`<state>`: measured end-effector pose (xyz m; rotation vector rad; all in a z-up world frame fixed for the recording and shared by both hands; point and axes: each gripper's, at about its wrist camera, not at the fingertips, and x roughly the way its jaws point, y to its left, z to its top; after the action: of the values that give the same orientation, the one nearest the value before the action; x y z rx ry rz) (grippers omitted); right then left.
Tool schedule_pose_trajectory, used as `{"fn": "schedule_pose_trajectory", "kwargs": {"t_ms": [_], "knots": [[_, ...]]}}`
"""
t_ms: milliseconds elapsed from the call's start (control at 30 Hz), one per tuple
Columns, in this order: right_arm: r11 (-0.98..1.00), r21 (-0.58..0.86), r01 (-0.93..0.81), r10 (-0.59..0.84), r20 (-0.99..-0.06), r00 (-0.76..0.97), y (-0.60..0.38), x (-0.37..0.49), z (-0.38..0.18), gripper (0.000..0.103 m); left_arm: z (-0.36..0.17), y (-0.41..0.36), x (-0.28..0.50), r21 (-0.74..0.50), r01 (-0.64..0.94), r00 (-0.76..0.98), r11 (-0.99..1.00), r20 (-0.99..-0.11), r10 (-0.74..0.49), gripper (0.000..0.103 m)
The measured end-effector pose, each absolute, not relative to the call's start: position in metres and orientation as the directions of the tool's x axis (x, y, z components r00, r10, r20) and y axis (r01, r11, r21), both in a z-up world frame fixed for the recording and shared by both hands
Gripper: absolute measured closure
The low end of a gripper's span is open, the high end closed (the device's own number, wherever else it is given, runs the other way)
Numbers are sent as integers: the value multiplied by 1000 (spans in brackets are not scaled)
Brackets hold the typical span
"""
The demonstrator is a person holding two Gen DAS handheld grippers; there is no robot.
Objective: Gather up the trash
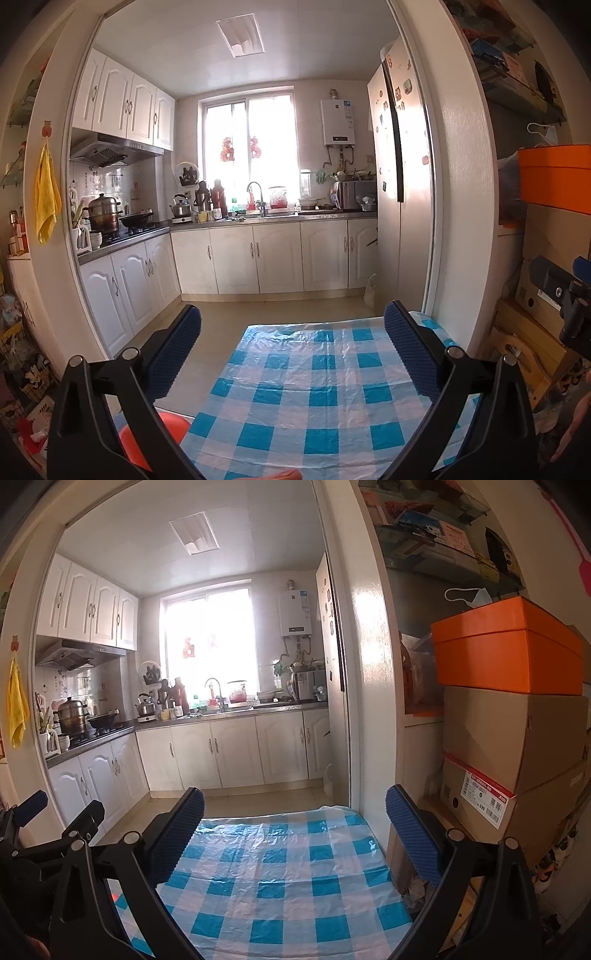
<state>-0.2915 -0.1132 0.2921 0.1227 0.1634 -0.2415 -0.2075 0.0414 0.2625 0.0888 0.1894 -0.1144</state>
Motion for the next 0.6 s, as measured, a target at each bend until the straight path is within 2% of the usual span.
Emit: {"fn": "schedule_pose_trajectory", "kwargs": {"t_ms": [600], "knots": [[964, 96, 248, -226, -193, 955, -117, -284, 285, 6, 258, 36, -200, 74, 125, 970, 989, -218, -106, 3]]}}
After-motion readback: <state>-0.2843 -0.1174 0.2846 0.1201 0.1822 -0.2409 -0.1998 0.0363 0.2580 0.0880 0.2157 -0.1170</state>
